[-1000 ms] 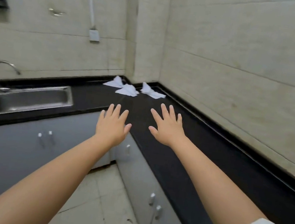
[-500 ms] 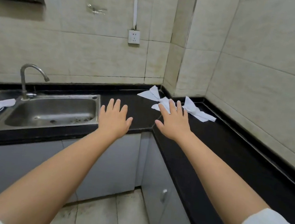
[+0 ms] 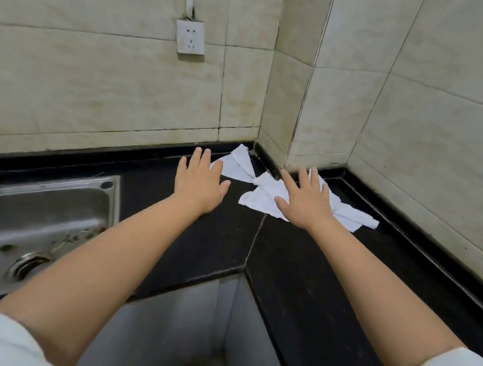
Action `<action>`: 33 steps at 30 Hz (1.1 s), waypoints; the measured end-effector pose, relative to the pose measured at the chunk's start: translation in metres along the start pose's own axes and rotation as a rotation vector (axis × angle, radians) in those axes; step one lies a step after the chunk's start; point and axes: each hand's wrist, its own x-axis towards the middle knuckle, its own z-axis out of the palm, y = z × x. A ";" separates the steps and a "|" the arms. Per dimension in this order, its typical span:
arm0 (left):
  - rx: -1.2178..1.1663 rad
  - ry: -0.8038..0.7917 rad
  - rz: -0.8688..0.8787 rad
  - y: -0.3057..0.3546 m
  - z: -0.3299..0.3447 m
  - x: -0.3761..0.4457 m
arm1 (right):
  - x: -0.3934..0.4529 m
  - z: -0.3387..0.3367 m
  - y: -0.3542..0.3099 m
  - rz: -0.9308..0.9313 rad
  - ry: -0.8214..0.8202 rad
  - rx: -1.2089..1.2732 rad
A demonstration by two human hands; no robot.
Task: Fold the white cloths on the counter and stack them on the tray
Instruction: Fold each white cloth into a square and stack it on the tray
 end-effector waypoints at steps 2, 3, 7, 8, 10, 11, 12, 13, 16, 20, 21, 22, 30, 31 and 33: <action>-0.012 -0.032 0.065 0.000 0.024 0.049 | 0.036 0.024 0.007 0.061 -0.042 0.008; -0.021 -0.039 0.101 0.001 0.036 0.073 | 0.053 0.036 0.010 0.093 -0.058 0.010; -0.043 -0.107 0.245 0.012 0.088 0.149 | 0.104 0.085 0.026 0.226 -0.157 0.033; -0.057 -0.134 0.281 0.017 0.105 0.171 | 0.120 0.099 0.032 0.264 -0.189 0.036; -0.089 -0.203 0.337 0.027 0.137 0.195 | 0.135 0.125 0.041 0.325 -0.263 0.044; -0.106 -0.243 0.361 0.033 0.153 0.205 | 0.140 0.139 0.045 0.355 -0.303 0.053; -0.121 -0.282 0.386 0.040 0.169 0.213 | 0.145 0.152 0.049 0.382 -0.342 0.065; -0.131 -0.318 0.413 0.046 0.184 0.220 | 0.149 0.164 0.053 0.406 -0.373 0.082; -0.125 -0.380 0.470 0.063 0.222 0.236 | 0.163 0.196 0.065 0.467 -0.426 0.109; -0.168 -0.388 0.515 0.077 0.253 0.263 | 0.189 0.220 0.078 0.523 -0.401 0.146; -0.184 -0.383 0.523 0.080 0.258 0.270 | 0.195 0.224 0.082 0.534 -0.385 0.146; -0.184 -0.371 0.535 0.083 0.261 0.278 | 0.199 0.227 0.085 0.537 -0.364 0.138; -0.194 -0.178 0.714 0.091 0.280 0.315 | 0.203 0.220 0.098 0.473 -0.243 0.322; -0.241 -0.138 0.753 0.088 0.280 0.317 | 0.203 0.216 0.098 0.452 -0.247 0.384; -0.334 -0.196 0.782 0.085 0.268 0.318 | 0.198 0.199 0.100 0.437 -0.208 0.515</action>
